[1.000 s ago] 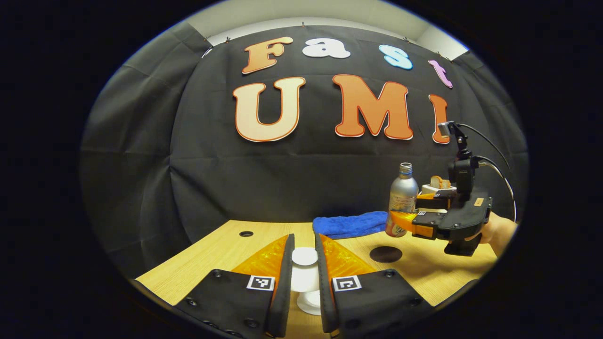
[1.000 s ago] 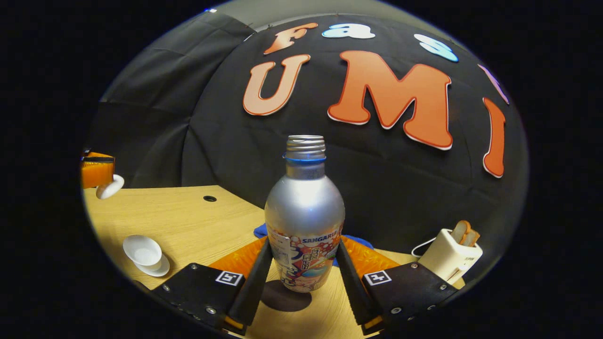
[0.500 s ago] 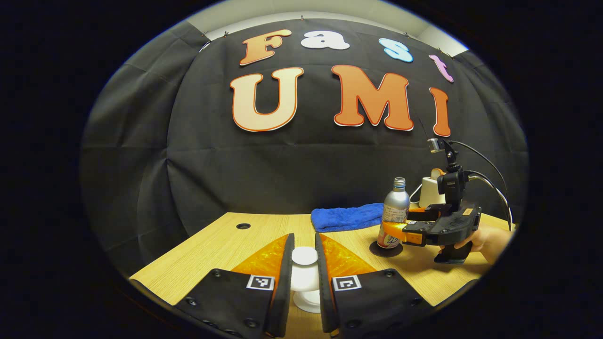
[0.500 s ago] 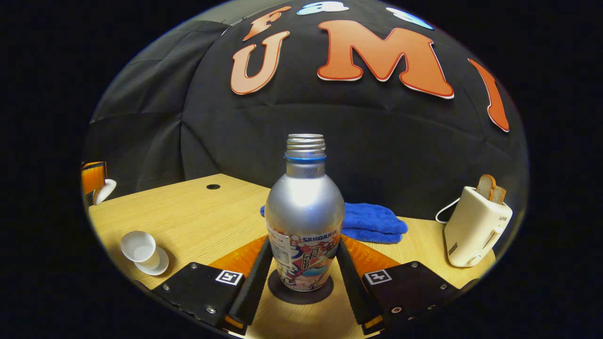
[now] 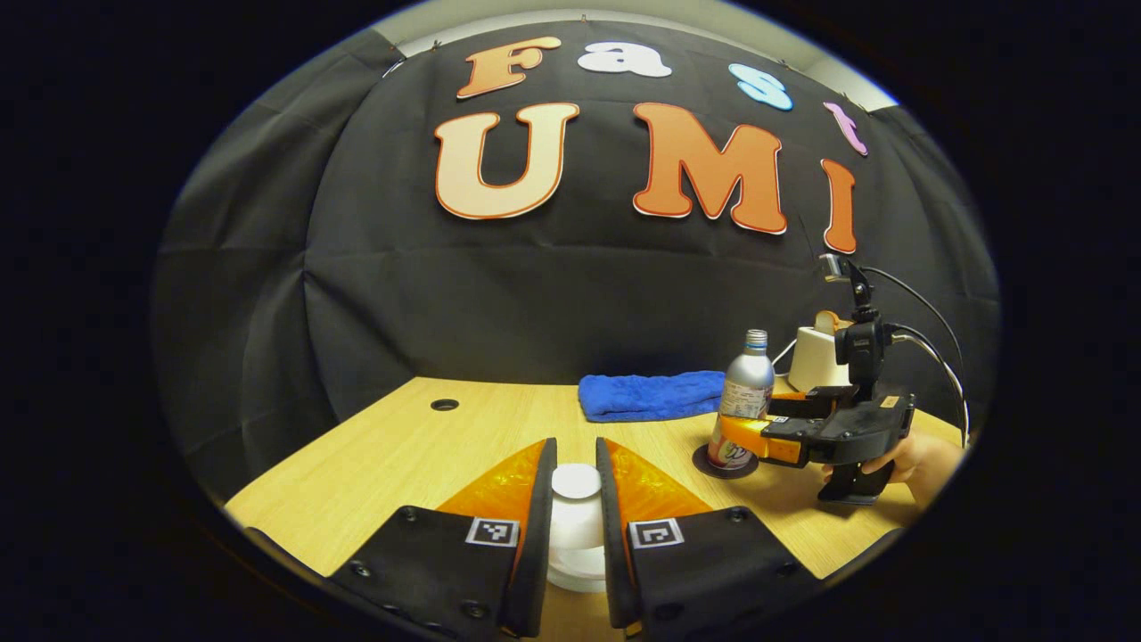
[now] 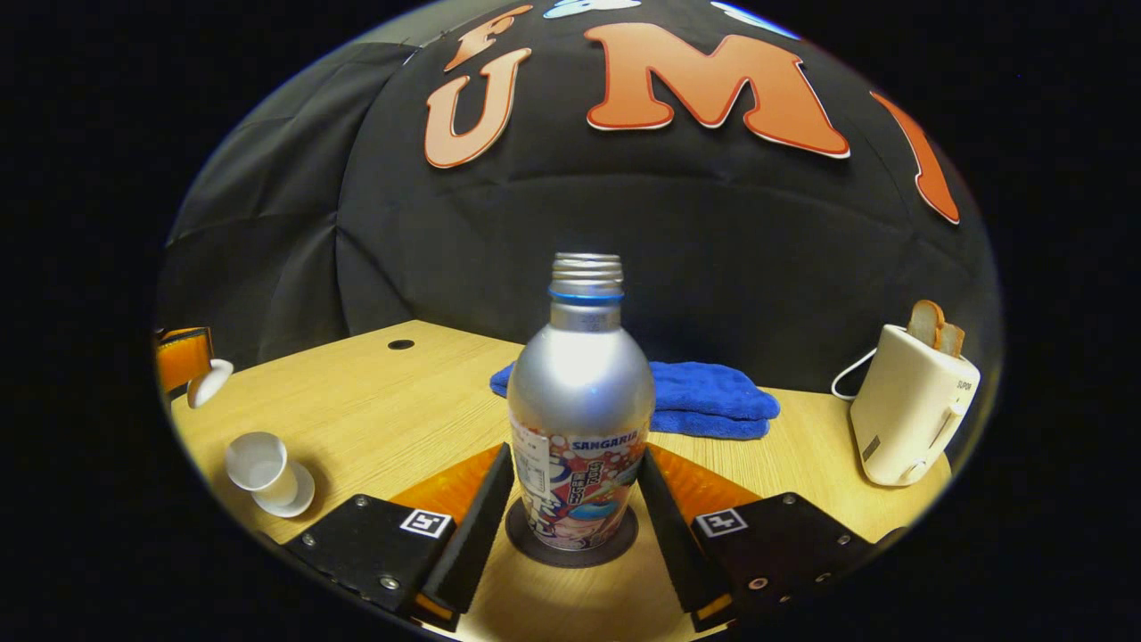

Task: Open the teacup lid with one hand, grasp the water bottle and pour water into the teacup with the other hand; after pouring, place the water bottle on the coaster and then close the teacup lid.

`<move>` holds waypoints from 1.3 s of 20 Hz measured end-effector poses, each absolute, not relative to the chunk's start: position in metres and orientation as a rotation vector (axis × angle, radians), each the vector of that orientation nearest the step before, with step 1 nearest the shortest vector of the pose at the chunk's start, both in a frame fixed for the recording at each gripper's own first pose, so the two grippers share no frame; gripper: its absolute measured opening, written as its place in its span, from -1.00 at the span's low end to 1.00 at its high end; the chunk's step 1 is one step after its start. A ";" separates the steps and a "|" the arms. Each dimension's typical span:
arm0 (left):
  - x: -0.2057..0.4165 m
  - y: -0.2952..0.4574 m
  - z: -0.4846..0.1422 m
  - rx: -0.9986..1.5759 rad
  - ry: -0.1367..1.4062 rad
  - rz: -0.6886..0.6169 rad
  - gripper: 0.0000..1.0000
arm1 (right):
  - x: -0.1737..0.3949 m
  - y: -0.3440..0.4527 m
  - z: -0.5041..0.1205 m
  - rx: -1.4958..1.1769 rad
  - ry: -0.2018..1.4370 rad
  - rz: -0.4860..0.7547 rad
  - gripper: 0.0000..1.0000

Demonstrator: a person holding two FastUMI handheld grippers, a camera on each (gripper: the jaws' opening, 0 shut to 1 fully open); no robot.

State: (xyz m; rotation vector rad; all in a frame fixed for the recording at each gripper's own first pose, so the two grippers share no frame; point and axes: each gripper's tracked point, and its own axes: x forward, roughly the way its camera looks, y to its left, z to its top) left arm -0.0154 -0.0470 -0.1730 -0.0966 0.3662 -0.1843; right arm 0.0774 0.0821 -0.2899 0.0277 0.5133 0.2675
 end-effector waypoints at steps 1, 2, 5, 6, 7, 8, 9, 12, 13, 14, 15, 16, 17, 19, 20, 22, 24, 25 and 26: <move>-0.015 -0.050 -0.178 -0.099 0.371 -0.191 -0.39 | 0.076 0.082 -0.286 0.024 0.500 0.265 0.79; -0.015 -0.054 -0.184 -0.100 0.380 -0.201 -0.38 | 0.075 0.080 -0.281 0.020 0.486 0.258 0.84; -0.020 -0.061 -0.203 -0.069 0.423 -0.202 -0.38 | 0.068 0.071 -0.269 0.000 0.449 0.241 0.96; -0.021 -0.063 -0.208 -0.068 0.431 -0.205 -0.39 | 0.065 0.067 -0.265 -0.007 0.439 0.232 0.96; -0.022 -0.065 -0.210 -0.070 0.434 -0.208 -0.38 | 0.061 0.063 -0.260 -0.007 0.430 0.227 0.96; -0.022 -0.066 -0.212 -0.069 0.436 -0.207 -0.38 | 0.059 0.060 -0.258 -0.002 0.424 0.220 0.96; -0.023 -0.066 -0.216 -0.066 0.444 -0.205 -0.38 | 0.055 0.057 -0.254 0.003 0.419 0.216 0.96; -0.028 -0.068 -0.232 -0.068 0.473 -0.202 -0.38 | 0.048 0.050 -0.242 0.013 0.397 0.205 0.96; -0.028 -0.068 -0.235 -0.067 0.479 -0.198 -0.38 | 0.044 0.048 -0.238 0.016 0.390 0.202 0.96; -0.029 -0.067 -0.237 -0.066 0.482 -0.198 -0.38 | 0.042 0.047 -0.234 0.018 0.381 0.200 0.96; -0.027 -0.067 -0.233 -0.065 0.465 -0.198 -0.37 | 0.040 0.044 -0.230 0.018 0.373 0.195 0.96; -0.028 -0.067 -0.235 -0.059 0.470 -0.197 -0.32 | 0.039 0.041 -0.225 0.018 0.362 0.190 0.96; -0.028 -0.066 -0.233 -0.054 0.466 -0.194 -0.30 | 0.037 0.039 -0.221 0.018 0.353 0.184 0.96; -0.023 -0.066 -0.216 -0.056 0.414 -0.188 -0.22 | 0.035 0.035 -0.210 0.019 0.331 0.174 0.96; -0.020 -0.066 -0.206 -0.053 0.381 -0.184 -0.05 | 0.033 0.032 -0.204 0.020 0.317 0.169 0.96; -0.017 -0.066 -0.193 -0.029 0.342 -0.180 0.41 | 0.030 0.026 -0.195 0.009 0.297 0.145 0.96; -0.014 -0.068 -0.179 -0.016 0.308 -0.172 0.68 | 0.024 0.022 -0.186 -0.013 0.265 0.128 0.96; -0.012 -0.071 -0.170 -0.023 0.288 -0.172 0.72 | 0.021 0.021 -0.181 -0.029 0.248 0.120 0.95; -0.013 -0.075 -0.160 -0.033 0.268 -0.175 0.77 | 0.017 0.020 -0.176 -0.046 0.232 0.112 0.95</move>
